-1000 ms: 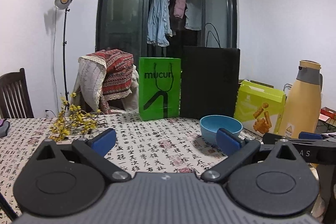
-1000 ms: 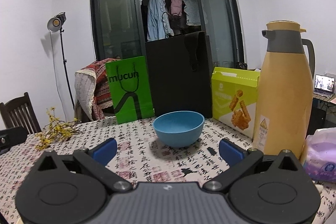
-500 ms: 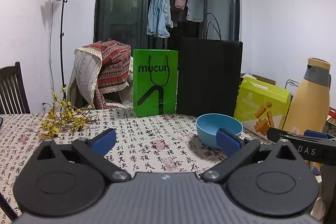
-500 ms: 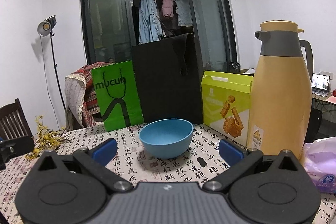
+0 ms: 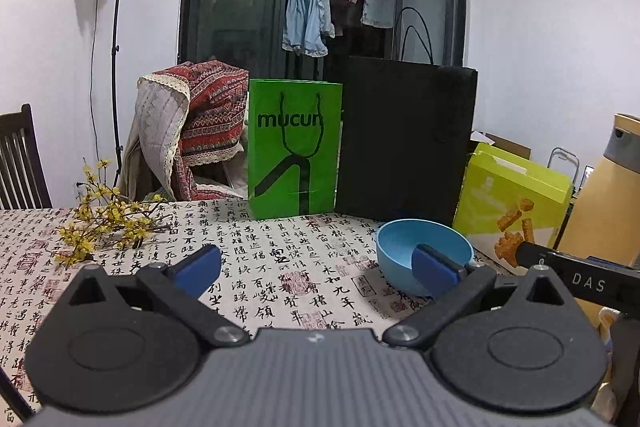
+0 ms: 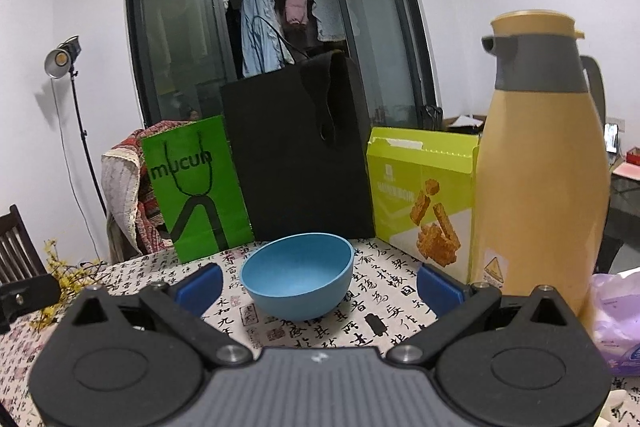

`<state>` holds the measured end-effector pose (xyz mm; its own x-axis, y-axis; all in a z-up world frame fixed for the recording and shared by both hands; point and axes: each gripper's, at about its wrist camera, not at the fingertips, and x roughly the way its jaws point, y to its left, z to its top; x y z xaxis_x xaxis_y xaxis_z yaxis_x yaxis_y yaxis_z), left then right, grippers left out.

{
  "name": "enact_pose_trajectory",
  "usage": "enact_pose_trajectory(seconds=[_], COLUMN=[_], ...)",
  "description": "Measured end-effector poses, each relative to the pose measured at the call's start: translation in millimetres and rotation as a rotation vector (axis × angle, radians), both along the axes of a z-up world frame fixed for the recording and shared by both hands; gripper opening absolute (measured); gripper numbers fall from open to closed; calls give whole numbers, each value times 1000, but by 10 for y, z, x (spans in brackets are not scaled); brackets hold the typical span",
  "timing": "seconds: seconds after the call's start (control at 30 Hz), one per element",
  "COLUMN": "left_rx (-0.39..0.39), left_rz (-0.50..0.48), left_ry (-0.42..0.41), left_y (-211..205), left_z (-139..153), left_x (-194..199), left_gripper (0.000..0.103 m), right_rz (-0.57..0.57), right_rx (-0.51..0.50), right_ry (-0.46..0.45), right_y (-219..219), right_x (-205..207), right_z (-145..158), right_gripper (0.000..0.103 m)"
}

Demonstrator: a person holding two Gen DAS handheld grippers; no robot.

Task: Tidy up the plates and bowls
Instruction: 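Lower both grippers onto the rim of the light-blue bowl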

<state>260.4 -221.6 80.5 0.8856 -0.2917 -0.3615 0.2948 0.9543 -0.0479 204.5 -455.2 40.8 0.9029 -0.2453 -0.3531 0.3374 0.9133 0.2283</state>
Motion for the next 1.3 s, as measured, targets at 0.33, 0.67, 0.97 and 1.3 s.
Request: enact_pose_trajectory(seconds=[0.33,0.67,0.97,1.3], left_rx=[-1,10,20,45], left_rz=[36,72,109,158], left_ry=[32,62,72,83], left_y=[-163,-363,-534,-676], left_z=[17,9,-52,-112], left_x=[353,665,924,1219], left_gripper=[103,103,103,103], right_rz=[-15,-46,-71,-114], right_rx=[31,36,94,152], right_ry=[20,38,51,58], right_y=[-124,-284,-469,-682], right_x=[366,693,971,1280], right_z=[-8,-24,-56,-218], right_gripper=[103,103,103,103])
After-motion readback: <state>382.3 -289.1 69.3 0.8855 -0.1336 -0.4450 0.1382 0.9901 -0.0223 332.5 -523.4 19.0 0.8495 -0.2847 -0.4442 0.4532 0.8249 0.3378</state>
